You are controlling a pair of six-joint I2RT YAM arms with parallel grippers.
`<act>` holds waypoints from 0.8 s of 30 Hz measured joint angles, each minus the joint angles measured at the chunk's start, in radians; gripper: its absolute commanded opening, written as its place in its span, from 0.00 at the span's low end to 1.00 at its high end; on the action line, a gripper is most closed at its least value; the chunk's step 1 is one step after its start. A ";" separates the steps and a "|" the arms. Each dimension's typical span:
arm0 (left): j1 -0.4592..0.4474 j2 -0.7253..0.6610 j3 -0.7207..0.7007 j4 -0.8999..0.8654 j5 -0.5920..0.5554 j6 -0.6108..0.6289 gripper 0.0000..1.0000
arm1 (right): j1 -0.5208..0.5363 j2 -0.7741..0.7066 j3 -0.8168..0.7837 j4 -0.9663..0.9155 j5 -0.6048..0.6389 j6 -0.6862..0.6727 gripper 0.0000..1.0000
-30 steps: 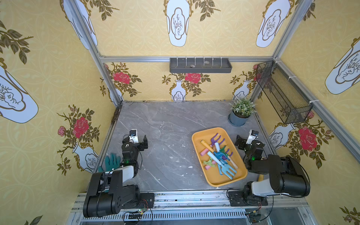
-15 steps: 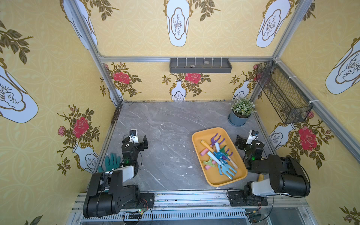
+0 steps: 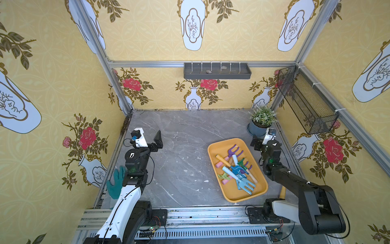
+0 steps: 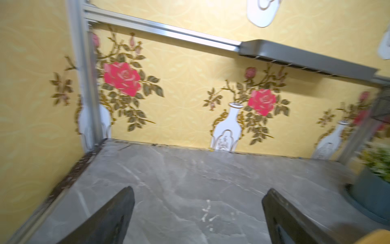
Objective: Take the hand rake out of the storage box
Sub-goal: Move the storage box to the center of the board.
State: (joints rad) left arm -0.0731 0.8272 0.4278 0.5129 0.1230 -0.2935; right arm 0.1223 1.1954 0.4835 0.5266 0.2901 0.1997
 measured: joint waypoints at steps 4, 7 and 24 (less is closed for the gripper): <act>0.009 0.121 -0.014 0.003 0.136 -0.160 1.00 | -0.013 -0.031 0.159 -0.374 0.088 0.332 0.98; -0.016 0.237 -0.001 -0.002 0.242 -0.231 1.00 | 0.060 -0.144 0.100 -0.497 0.033 0.385 0.97; -0.566 1.061 0.980 -0.645 0.174 0.230 0.90 | 0.135 -0.391 0.106 -0.772 -0.023 0.402 0.97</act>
State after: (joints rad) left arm -0.6392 1.8881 1.4075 -0.1318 0.2966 -0.0639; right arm 0.2569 0.8043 0.5896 -0.2459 0.2676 0.6014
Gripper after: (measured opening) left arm 0.941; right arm 0.975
